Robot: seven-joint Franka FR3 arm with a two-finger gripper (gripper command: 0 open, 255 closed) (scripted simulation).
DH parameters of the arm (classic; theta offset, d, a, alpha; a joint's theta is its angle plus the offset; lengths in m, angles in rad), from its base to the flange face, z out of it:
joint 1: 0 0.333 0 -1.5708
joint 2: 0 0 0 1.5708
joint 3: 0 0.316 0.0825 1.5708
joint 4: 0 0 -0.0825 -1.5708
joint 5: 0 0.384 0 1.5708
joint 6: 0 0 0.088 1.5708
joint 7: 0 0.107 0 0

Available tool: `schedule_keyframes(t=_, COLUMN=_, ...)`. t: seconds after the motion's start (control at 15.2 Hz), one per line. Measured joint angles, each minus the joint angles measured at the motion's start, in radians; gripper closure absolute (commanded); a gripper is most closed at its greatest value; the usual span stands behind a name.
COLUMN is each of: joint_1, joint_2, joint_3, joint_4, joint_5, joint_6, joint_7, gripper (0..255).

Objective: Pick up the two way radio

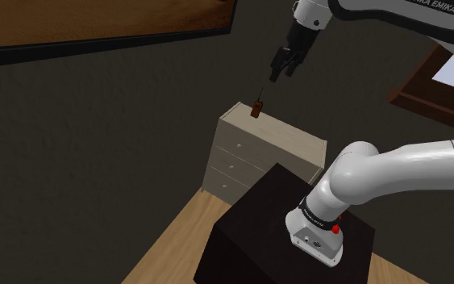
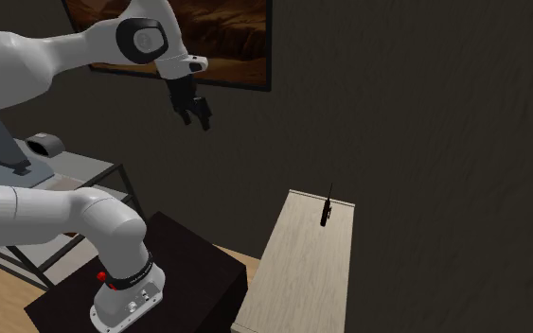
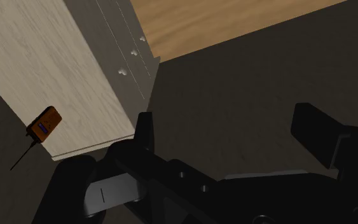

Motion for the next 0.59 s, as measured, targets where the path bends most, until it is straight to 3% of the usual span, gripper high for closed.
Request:
schedule_keyframes(t=0.13, joint_1=-0.003, joint_2=0.004, joint_3=-0.01, joint_4=-0.005, joint_5=-0.003, joint_6=0.01, joint_7=-0.008, gripper=0)
schedule_keyframes(t=0.59, joint_1=-0.034, joint_2=0.099, joint_3=-0.147, joint_4=-0.035, joint_5=-0.038, joint_6=0.15, joint_7=-0.12, gripper=0)
